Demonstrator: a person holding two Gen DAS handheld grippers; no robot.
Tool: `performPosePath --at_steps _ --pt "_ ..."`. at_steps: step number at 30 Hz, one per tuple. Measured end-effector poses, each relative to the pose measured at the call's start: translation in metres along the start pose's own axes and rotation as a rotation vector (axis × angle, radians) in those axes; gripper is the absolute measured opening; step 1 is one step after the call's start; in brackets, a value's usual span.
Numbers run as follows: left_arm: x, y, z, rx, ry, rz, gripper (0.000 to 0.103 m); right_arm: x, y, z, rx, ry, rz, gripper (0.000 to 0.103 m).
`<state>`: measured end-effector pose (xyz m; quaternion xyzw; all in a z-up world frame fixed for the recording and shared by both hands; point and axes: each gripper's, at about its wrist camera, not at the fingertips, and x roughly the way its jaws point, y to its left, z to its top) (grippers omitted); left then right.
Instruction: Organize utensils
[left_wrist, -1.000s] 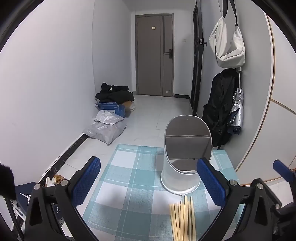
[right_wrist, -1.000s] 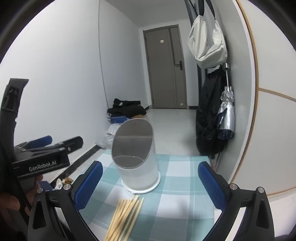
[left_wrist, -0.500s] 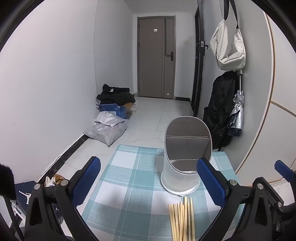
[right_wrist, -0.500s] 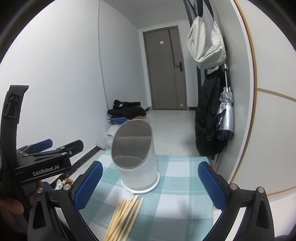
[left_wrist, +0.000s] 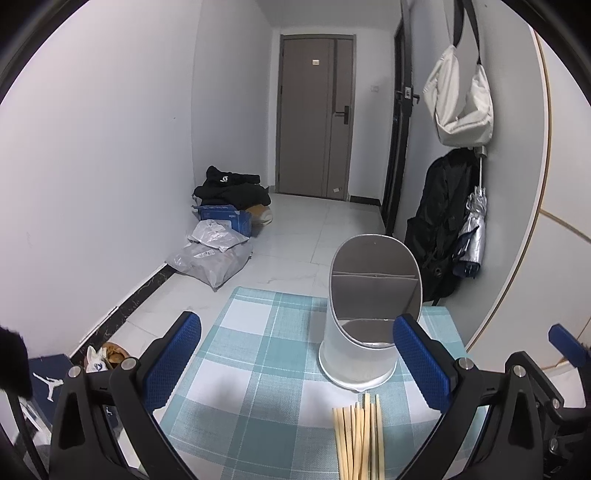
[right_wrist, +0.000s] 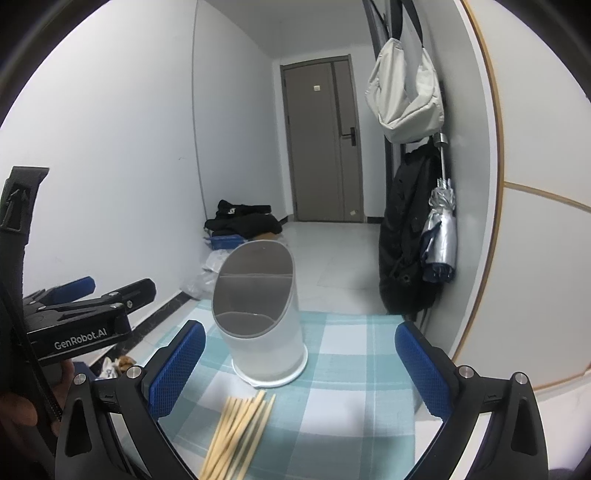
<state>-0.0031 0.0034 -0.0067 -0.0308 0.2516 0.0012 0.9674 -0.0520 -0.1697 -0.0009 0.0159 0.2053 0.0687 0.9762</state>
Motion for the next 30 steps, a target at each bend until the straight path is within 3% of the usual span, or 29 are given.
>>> performPosePath --at_steps 30 --pt "-0.0002 -0.0012 0.0 0.026 0.008 -0.003 0.102 -0.0058 0.002 -0.0025 -0.024 -0.016 0.014 0.103"
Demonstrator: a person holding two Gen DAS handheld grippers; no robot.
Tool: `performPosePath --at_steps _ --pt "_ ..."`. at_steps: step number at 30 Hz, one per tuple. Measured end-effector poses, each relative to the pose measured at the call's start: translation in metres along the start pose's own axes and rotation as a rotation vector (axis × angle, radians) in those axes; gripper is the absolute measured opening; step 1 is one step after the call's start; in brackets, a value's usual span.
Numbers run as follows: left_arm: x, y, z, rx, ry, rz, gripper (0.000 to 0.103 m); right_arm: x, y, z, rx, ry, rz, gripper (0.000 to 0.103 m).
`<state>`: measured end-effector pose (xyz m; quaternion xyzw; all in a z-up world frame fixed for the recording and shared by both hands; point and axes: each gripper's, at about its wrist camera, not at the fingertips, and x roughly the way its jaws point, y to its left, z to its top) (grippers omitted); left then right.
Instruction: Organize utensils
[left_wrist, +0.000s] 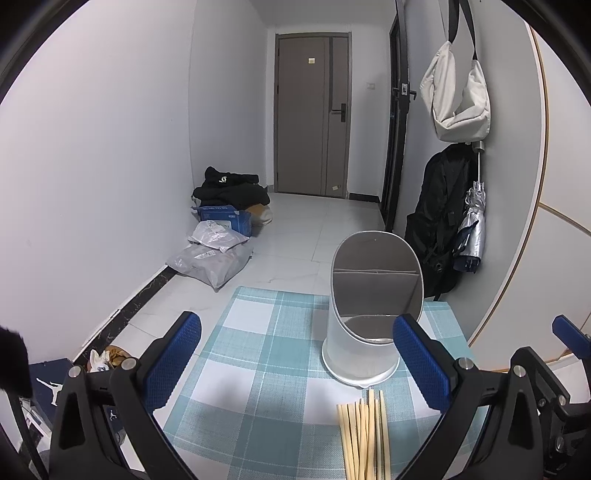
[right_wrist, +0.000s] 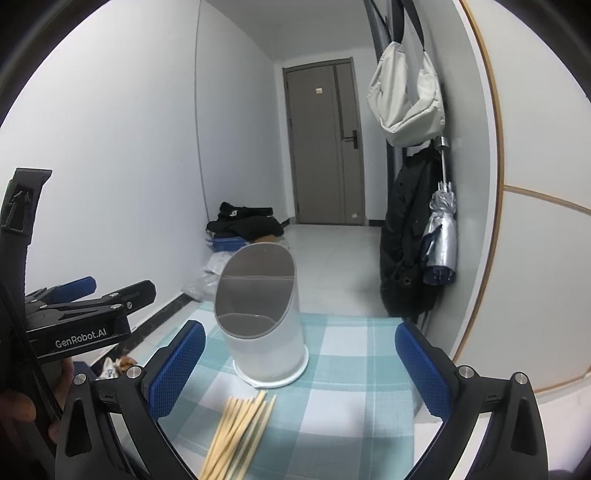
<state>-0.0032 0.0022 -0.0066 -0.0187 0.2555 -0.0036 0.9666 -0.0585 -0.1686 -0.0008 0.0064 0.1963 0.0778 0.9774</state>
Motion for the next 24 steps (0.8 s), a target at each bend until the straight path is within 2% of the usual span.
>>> performPosePath --at_steps 9,24 --pt "-0.0013 -0.0025 -0.0012 0.006 -0.016 -0.003 0.102 0.0007 0.0001 0.0003 -0.001 0.002 0.002 0.103" --pt "0.0081 0.002 -0.0051 -0.001 0.009 0.01 0.102 0.0089 0.0021 -0.0017 -0.009 0.042 0.031 0.103"
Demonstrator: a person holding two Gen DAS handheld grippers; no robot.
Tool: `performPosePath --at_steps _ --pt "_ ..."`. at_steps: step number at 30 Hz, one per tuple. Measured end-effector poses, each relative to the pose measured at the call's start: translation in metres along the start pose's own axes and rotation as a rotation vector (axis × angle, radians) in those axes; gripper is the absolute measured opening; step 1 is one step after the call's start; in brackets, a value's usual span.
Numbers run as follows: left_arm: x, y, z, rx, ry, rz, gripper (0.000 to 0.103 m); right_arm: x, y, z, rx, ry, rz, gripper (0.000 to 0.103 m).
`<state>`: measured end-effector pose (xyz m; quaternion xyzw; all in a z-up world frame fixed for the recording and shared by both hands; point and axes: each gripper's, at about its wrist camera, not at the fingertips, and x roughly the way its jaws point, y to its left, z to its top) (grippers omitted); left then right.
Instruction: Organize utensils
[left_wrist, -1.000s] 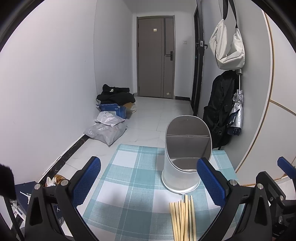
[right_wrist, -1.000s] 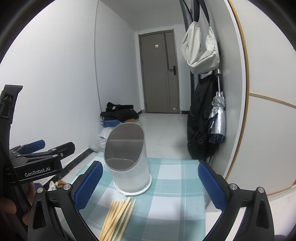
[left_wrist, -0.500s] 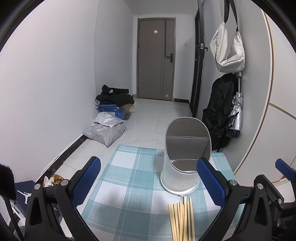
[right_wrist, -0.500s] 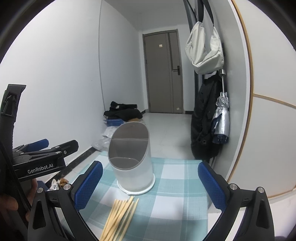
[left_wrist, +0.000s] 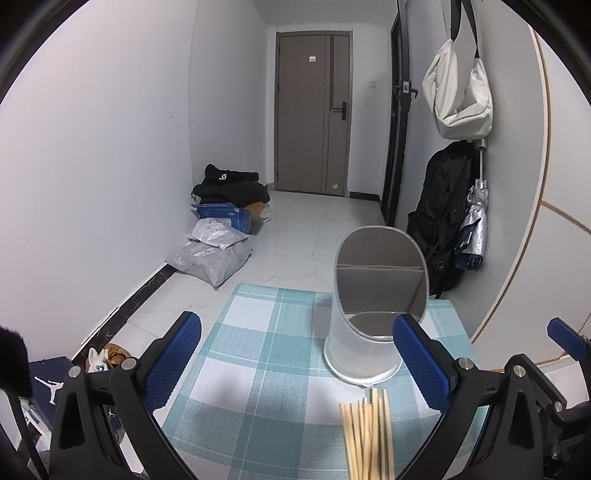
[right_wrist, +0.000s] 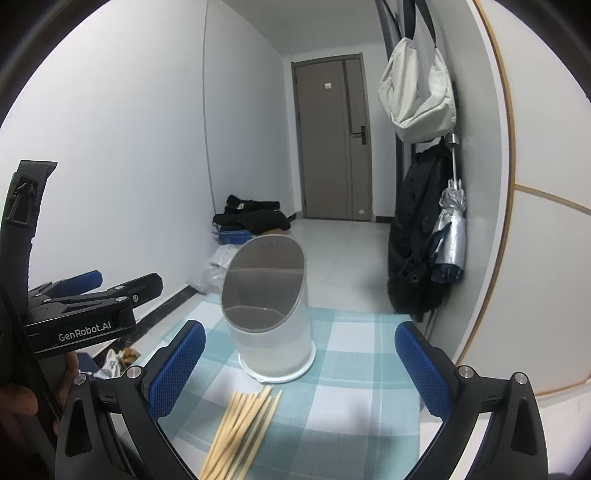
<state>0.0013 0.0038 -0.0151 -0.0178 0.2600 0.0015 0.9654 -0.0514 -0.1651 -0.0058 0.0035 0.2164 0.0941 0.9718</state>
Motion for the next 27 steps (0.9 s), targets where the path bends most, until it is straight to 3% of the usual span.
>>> performPosePath --at_steps 5,10,12,16,19,23,27 --pt "0.022 0.006 -0.007 -0.001 0.074 0.047 0.102 0.017 -0.004 -0.005 0.033 0.086 0.014 0.103" --pt "0.054 0.022 -0.016 -0.048 0.208 0.031 0.102 0.053 -0.013 -0.017 0.058 0.271 0.009 0.097" --pt "0.069 0.03 -0.021 -0.085 0.271 0.02 0.102 0.069 -0.019 -0.026 0.084 0.36 0.017 0.082" --pt "0.085 0.044 -0.028 -0.133 0.322 0.026 0.102 0.098 -0.022 -0.047 0.105 0.528 0.019 0.075" --pt "0.089 0.049 -0.031 -0.122 0.344 0.04 0.102 0.117 -0.016 -0.063 0.088 0.626 0.028 0.061" --pt "0.095 0.054 -0.033 -0.111 0.382 0.032 0.102 0.134 -0.005 -0.07 0.04 0.663 0.022 0.053" --pt "0.1 0.061 -0.035 -0.13 0.426 0.017 0.102 0.148 0.009 -0.071 -0.015 0.679 0.017 0.052"
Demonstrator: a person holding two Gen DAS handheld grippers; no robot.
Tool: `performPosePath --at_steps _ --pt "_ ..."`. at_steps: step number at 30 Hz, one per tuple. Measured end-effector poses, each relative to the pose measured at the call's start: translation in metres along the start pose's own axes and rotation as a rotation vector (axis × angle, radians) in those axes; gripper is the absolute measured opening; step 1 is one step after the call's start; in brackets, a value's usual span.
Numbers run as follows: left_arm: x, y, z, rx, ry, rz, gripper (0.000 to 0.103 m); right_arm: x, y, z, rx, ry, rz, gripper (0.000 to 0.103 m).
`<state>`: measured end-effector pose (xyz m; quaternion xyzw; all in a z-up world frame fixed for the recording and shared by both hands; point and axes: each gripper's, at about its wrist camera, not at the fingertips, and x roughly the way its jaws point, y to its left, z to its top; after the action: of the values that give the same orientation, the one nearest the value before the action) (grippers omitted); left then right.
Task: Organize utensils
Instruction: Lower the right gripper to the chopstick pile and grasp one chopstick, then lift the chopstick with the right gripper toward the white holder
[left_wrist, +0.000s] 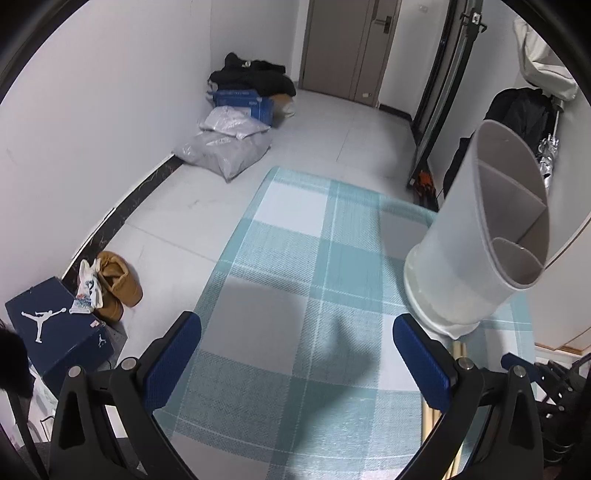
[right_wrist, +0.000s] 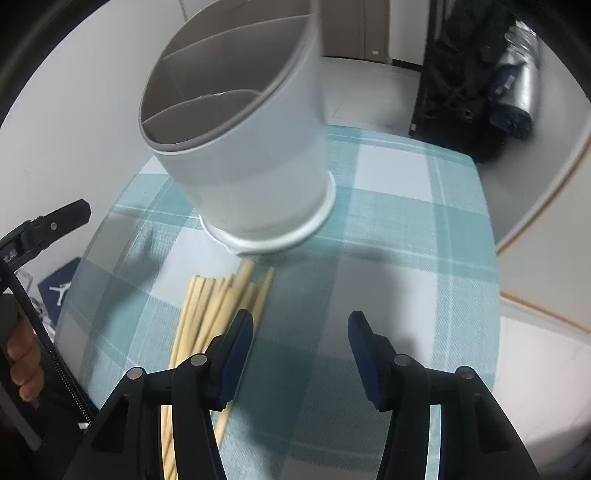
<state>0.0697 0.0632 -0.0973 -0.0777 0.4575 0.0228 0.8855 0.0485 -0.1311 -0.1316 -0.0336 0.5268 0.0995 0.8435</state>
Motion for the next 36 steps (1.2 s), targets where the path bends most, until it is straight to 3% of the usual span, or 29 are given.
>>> performPosePath --at_steps 3,10,16,18,22,26,31,36 --pt "-0.001 -0.001 0.001 0.007 0.003 -0.017 0.102 0.006 0.008 0.006 -0.022 0.025 -0.024 0.044" --pt "-0.002 -0.007 0.001 0.048 -0.011 -0.017 0.102 0.018 0.022 0.006 -0.066 0.067 -0.079 0.038" --pt "0.01 -0.001 -0.001 0.024 0.075 -0.043 0.102 0.018 0.022 0.007 -0.052 0.047 -0.061 0.038" --pt "0.013 0.001 -0.002 0.005 0.104 -0.068 0.102 0.016 0.024 0.005 -0.063 0.039 -0.052 0.034" --pt "0.014 -0.005 -0.007 0.018 0.14 -0.074 0.102 0.012 0.02 0.002 -0.048 0.021 -0.04 0.01" --pt "0.014 -0.016 -0.015 0.038 0.169 -0.073 0.102 0.01 0.008 0.002 -0.007 0.007 0.014 0.004" --pt "0.021 -0.03 -0.026 0.073 0.236 -0.065 0.102 -0.003 -0.011 0.001 0.102 -0.048 0.116 0.004" --pt "0.017 -0.048 -0.034 0.156 0.217 -0.041 0.102 -0.016 -0.036 0.003 0.216 -0.1 0.214 0.004"
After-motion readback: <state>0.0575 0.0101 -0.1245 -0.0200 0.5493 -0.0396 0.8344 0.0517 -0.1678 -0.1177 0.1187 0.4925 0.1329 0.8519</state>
